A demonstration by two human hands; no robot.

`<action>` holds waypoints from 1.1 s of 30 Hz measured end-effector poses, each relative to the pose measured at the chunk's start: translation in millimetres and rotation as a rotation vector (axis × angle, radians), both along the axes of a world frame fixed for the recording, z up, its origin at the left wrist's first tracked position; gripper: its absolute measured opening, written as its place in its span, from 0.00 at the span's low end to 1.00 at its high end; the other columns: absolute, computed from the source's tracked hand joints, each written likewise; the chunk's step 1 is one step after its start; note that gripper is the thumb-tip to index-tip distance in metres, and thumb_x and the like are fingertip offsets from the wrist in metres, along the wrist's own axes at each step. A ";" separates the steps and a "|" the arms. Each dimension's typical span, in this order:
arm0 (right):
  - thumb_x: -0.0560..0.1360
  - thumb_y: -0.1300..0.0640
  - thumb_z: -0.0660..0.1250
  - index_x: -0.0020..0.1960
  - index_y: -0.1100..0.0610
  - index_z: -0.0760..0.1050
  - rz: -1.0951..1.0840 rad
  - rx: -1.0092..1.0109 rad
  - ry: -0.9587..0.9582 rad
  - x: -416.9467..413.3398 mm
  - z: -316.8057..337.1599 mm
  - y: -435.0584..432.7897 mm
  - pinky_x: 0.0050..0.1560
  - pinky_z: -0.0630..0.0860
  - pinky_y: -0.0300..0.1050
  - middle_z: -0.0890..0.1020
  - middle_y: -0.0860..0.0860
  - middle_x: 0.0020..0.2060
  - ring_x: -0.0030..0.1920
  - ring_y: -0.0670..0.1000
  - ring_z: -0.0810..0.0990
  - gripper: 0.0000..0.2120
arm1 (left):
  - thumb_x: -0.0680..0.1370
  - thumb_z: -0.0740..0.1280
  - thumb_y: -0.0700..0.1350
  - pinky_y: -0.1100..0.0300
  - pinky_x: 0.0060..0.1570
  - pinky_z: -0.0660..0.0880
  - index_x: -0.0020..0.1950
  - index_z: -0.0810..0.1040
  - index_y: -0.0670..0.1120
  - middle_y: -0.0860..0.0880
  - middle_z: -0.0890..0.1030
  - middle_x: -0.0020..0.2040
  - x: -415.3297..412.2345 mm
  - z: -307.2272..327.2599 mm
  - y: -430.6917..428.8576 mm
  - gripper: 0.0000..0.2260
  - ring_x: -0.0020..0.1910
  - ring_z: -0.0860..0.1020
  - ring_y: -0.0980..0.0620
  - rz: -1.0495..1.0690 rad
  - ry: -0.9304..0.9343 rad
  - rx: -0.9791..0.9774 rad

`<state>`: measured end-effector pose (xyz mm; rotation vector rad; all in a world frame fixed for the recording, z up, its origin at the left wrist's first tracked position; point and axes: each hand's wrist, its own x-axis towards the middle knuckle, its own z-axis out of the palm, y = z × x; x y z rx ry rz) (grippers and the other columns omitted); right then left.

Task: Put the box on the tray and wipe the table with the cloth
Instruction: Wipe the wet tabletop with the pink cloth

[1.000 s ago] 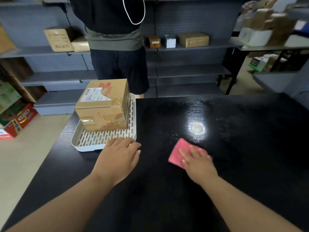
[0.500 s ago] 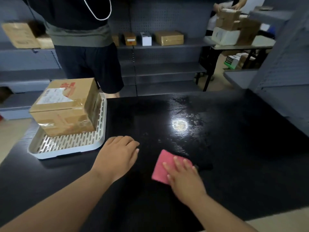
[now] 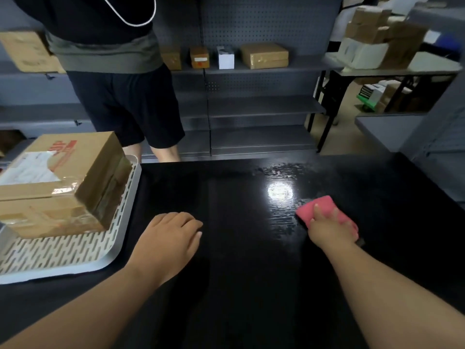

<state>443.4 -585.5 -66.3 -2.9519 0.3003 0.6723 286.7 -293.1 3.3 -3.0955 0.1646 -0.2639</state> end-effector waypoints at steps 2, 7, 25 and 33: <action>0.80 0.47 0.46 0.75 0.39 0.42 0.188 0.007 -0.023 20.2 -4.1 34.3 0.73 0.47 0.65 0.42 0.53 0.78 0.75 0.66 0.46 0.26 | 0.75 0.52 0.53 0.57 0.45 0.78 0.49 0.82 0.53 0.56 0.83 0.44 14.3 -2.8 2.8 0.19 0.43 0.82 0.55 0.031 0.007 0.009; 0.77 0.41 0.45 0.72 0.41 0.60 1.023 0.197 -0.122 -55.4 -15.7 129.1 0.68 0.54 0.72 0.60 0.56 0.75 0.73 0.67 0.57 0.25 | 0.75 0.52 0.54 0.53 0.47 0.77 0.50 0.82 0.50 0.52 0.83 0.45 50.4 -7.8 13.9 0.20 0.45 0.82 0.51 0.134 0.051 0.009; 0.81 0.52 0.47 0.77 0.46 0.41 0.327 -0.131 -0.063 151.3 -0.3 108.7 0.72 0.52 0.65 0.45 0.56 0.77 0.76 0.63 0.48 0.27 | 0.76 0.53 0.53 0.56 0.47 0.76 0.51 0.82 0.51 0.54 0.82 0.47 31.2 -9.9 73.4 0.18 0.45 0.81 0.51 0.258 0.087 -0.007; 0.78 0.52 0.56 0.76 0.42 0.45 1.050 0.093 -0.092 -14.8 -11.1 269.9 0.70 0.39 0.68 0.43 0.55 0.77 0.74 0.69 0.42 0.31 | 0.74 0.54 0.52 0.53 0.46 0.76 0.49 0.82 0.48 0.50 0.83 0.45 15.7 -0.5 96.3 0.18 0.44 0.82 0.46 0.339 0.050 -0.002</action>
